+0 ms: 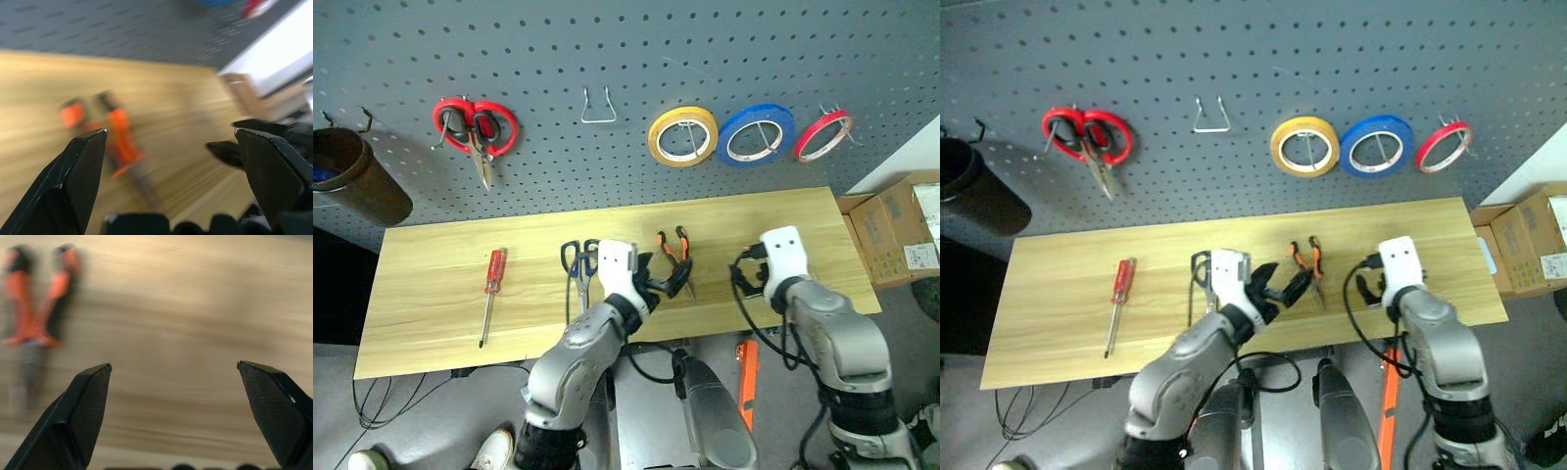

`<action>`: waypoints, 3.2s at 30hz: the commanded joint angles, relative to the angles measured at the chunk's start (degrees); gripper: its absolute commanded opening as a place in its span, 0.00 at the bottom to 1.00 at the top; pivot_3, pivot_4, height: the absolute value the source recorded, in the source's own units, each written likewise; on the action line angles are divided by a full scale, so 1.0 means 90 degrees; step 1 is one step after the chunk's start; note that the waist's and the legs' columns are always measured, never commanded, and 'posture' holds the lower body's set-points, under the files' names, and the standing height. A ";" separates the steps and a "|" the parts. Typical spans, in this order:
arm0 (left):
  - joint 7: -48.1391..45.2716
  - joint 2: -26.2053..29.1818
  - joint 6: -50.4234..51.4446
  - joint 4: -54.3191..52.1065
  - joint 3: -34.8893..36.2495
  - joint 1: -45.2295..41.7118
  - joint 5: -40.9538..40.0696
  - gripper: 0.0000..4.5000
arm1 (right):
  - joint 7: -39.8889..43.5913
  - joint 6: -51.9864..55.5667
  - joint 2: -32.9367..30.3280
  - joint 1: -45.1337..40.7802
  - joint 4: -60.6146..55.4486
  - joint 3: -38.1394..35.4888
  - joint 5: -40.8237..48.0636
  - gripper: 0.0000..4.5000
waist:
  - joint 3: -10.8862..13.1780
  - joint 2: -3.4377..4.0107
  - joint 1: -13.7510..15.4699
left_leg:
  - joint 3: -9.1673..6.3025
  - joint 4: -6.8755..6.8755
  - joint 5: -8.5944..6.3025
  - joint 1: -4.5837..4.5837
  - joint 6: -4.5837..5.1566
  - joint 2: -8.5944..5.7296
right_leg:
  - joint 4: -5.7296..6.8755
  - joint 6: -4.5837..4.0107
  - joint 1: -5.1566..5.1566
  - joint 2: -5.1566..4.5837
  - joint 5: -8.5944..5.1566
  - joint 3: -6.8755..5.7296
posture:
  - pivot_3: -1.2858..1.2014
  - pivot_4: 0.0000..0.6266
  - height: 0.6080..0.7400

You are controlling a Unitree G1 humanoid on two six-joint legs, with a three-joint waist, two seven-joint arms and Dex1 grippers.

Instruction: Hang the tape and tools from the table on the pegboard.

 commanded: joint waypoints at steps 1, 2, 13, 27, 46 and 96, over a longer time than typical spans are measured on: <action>0.0126 0.0140 0.0097 -0.0784 -0.0070 0.0379 0.0107 1.00 | -0.0320 0.0759 0.0371 -0.0289 -0.0119 0.0073 -0.0038 0.99 | 0.0000 0.0000 0.0026 | -0.0001 0.0000 0.0000 -0.0005 0.0000 -0.0001 | -0.0005 0.0000 0.0000 -0.0004 0.0000 -0.0001 | 0.50 0.71 1.00; 0.0160 0.0182 0.0116 -0.0873 -0.0089 0.0459 0.0153 1.00 | -0.0367 0.0900 0.0451 -0.0361 -0.0098 0.0075 -0.0043 0.99 | 0.0000 0.0000 0.0035 | -0.0002 0.0001 0.0000 -0.0008 0.0001 0.0000 | -0.0011 0.0001 0.0000 -0.0008 0.0000 -0.0002 | 0.50 0.72 1.00; 0.0207 0.0606 -0.0148 -0.1825 0.0284 0.1940 0.0231 1.00 | -0.0989 0.2177 0.1668 -0.1213 0.0182 -0.0116 -0.0148 0.99 | 0.0004 0.0004 0.0024 | -0.0006 -0.0013 -0.0002 -0.0016 0.0003 0.0022 | -0.0023 -0.0007 -0.0014 -0.0010 -0.0006 -0.0014 | 0.51 0.74 1.00; 0.0508 0.0365 -0.0309 -0.2211 -0.0141 0.2524 0.0393 1.00 | -0.1348 0.1707 0.2439 -0.1562 0.0997 0.0273 -0.0242 0.99 | 0.0005 0.0007 0.0046 | -0.0004 -0.0015 -0.0003 -0.0119 0.0004 0.0040 | -0.0021 -0.0008 -0.0121 -0.0011 -0.0005 -0.0021 | 0.53 0.72 1.00; 0.0605 0.0273 -0.0316 -0.2316 -0.0228 0.2611 0.0446 1.00 | -0.1517 -0.0089 0.2283 -0.2223 0.3259 0.0198 -0.0424 0.99 | 0.0006 0.0008 0.0102 | 0.0001 -0.0014 -0.0003 -0.0118 0.0004 0.0044 | -0.0022 -0.0008 -0.0124 -0.0008 -0.0005 -0.0021 | 0.54 0.71 1.00; 0.0427 0.0001 -0.0430 -0.2068 -0.0149 0.1815 0.0206 1.00 | 0.1504 -0.1008 -0.0925 0.0347 -0.1855 0.0800 0.1037 0.38 | 0.0015 0.0003 0.0190 | -0.0002 -0.0012 -0.0004 -0.0130 0.0005 0.0002 | -0.0027 -0.0004 -0.0126 -0.0007 -0.0005 -0.0017 | 0.51 0.71 1.00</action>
